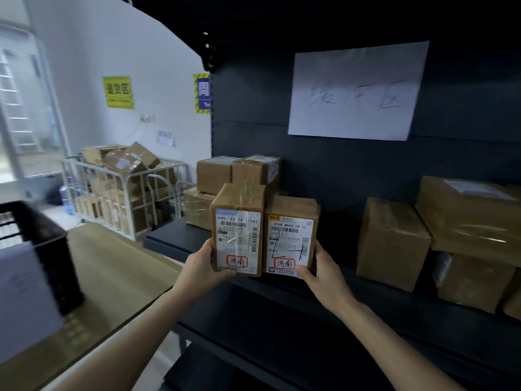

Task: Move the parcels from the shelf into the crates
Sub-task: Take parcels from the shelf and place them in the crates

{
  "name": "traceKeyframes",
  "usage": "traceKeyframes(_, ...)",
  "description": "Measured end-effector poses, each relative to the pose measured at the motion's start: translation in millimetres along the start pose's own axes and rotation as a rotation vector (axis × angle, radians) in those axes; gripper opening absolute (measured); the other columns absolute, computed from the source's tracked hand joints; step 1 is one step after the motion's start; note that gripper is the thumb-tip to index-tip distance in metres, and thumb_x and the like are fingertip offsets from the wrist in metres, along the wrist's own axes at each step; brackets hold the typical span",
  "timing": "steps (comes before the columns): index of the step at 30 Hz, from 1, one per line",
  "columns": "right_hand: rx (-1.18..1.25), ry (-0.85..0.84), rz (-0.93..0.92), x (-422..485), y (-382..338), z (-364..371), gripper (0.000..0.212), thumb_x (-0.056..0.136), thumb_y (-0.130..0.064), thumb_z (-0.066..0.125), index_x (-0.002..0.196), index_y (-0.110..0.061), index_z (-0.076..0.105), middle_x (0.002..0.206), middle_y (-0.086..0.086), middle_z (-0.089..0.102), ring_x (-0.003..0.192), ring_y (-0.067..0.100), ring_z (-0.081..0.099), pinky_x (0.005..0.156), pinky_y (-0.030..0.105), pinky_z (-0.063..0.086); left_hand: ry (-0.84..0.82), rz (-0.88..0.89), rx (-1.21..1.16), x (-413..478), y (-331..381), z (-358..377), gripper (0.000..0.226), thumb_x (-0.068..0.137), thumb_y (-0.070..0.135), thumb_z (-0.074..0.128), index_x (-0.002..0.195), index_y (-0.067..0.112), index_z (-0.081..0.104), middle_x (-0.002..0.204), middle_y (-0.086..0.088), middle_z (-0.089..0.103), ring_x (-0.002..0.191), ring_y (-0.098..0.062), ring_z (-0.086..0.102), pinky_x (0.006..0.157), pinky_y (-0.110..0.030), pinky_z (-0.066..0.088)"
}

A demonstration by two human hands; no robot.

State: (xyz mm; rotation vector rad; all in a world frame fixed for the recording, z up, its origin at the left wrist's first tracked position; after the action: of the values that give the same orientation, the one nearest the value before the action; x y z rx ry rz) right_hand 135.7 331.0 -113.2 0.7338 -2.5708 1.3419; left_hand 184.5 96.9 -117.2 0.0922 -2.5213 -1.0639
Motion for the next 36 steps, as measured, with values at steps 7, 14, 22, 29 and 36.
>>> traceKeyframes(7, 0.172, -0.153, -0.117, 19.6, -42.0, 64.4, 0.036, 0.091, -0.008, 0.055, 0.122, -0.023, 0.048, 0.111, -0.021, 0.053, 0.11, -0.003, 0.047, 0.075, -0.005, 0.034, 0.155, -0.102, 0.058, -34.2, -36.4, -64.7, 0.057, 0.069, 0.018, 0.079, 0.118, 0.017, 0.049, 0.093, 0.015, 0.059, 0.09, -0.005, 0.057, 0.08, -0.017, 0.045)
traceKeyframes(14, 0.233, -0.249, -0.258, 34.8, -98.0, 131.7, 0.052, 0.089, -0.008, 0.058, 0.122, -0.042, 0.038, 0.113, -0.03, 0.047, 0.109, -0.011, 0.042, 0.079, -0.005, 0.033, 0.274, -0.206, 0.066, -69.0, -82.0, -133.3, 0.064, 0.07, 0.016, 0.079, 0.122, 0.02, 0.043, 0.099, 0.01, 0.062, 0.09, -0.003, 0.058, 0.076, -0.013, 0.046)
traceKeyframes(22, 0.256, -0.345, -0.292, 53.0, -155.8, 217.1, 0.051, 0.087, -0.012, 0.061, 0.104, -0.056, 0.041, 0.113, -0.023, 0.056, 0.111, -0.003, 0.051, 0.094, 0.019, 0.043, 0.358, -0.237, 0.095, -95.5, -135.2, -212.7, 0.067, 0.068, 0.017, 0.08, 0.123, 0.019, 0.042, 0.1, 0.011, 0.062, 0.089, -0.001, 0.059, 0.071, -0.011, 0.049)
traceKeyframes(29, 0.281, -0.427, -0.343, 72.6, -206.0, 296.7, 0.042, 0.087, -0.018, 0.059, 0.114, -0.047, 0.045, 0.116, -0.021, 0.058, 0.113, 0.001, 0.053, 0.096, 0.028, 0.048, 0.404, -0.276, 0.091, -108.1, -192.8, -280.1, 0.065, 0.069, 0.018, 0.08, 0.122, 0.024, 0.044, 0.099, 0.01, 0.067, 0.095, -0.003, 0.062, 0.086, -0.027, 0.053)
traceKeyframes(36, 0.269, -0.457, -0.376, 86.4, -248.9, 373.4, 0.042, 0.089, -0.024, 0.059, 0.125, -0.04, 0.041, 0.114, -0.023, 0.056, 0.112, 0.003, 0.053, 0.093, 0.026, 0.046, 0.435, -0.314, 0.104, -124.8, -245.2, -337.5, 0.059, 0.07, 0.021, 0.08, 0.117, 0.027, 0.045, 0.099, 0.011, 0.067, 0.092, -0.001, 0.063, 0.076, -0.015, 0.05)
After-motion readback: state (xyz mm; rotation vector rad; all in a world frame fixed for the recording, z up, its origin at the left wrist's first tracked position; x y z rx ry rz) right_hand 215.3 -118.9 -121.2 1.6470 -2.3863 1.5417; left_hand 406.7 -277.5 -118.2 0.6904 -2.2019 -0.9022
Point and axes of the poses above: each hand's wrist, its own x-axis towards the middle knuckle, its own z-axis out of the palm, y = z × x, the point moved 6 cm from there along x, towards the middle knuckle
